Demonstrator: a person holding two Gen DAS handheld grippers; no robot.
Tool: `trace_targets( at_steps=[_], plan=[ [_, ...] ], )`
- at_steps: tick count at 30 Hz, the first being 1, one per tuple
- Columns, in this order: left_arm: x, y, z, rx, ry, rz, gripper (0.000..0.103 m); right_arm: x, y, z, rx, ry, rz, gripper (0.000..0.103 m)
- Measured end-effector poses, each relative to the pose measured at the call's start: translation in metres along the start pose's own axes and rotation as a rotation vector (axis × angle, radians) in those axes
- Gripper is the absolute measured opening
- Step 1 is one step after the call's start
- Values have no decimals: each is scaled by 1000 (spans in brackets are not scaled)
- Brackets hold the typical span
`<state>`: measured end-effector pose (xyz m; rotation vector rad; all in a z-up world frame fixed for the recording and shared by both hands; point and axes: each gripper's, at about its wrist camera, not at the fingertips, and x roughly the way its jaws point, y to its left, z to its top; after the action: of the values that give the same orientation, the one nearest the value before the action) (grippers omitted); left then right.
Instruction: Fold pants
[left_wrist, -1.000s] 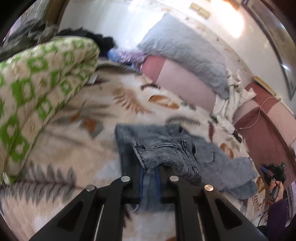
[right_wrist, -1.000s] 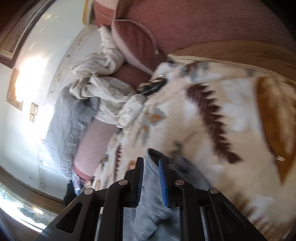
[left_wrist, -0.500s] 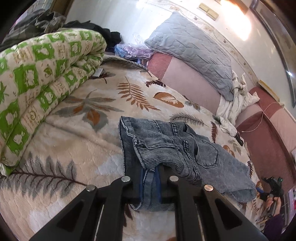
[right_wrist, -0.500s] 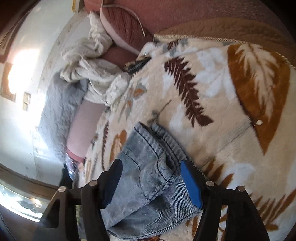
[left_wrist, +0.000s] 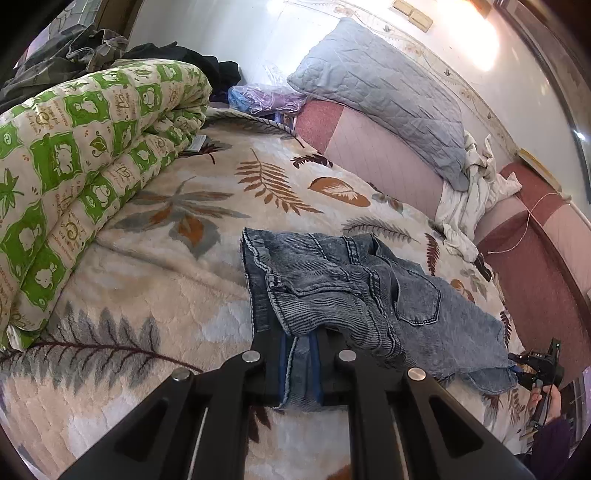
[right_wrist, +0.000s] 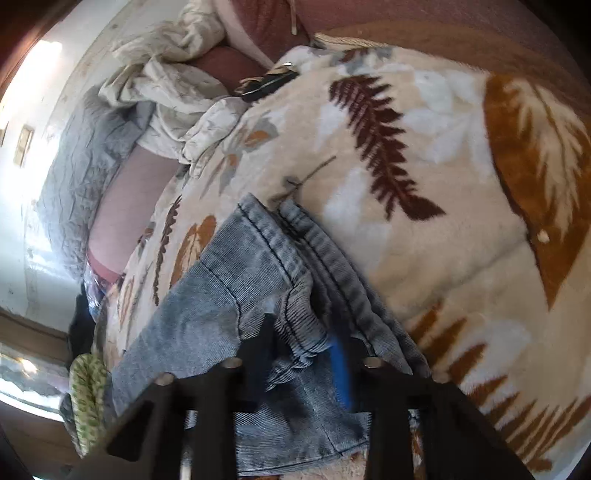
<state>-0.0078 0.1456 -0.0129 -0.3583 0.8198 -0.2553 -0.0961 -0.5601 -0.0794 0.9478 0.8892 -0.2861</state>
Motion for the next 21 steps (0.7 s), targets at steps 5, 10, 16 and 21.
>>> trace_targets(
  at_steps=[5, 10, 16, 21],
  plan=[
    [-6, 1, 1, 2, -15, 1, 11, -25, 5, -4, -2, -92, 40, 23],
    [-24, 10, 6, -20, -78, -6, 11, -53, 11, -16, 3, -179, 80, 23],
    [-23, 14, 2, -22, -58, -23, 11, -58, -5, -23, 69, -189, 9, 23],
    [-7, -31, -11, 119, 22, -134, 11, -40, 8, -27, 48, -88, -40, 35]
  ],
)
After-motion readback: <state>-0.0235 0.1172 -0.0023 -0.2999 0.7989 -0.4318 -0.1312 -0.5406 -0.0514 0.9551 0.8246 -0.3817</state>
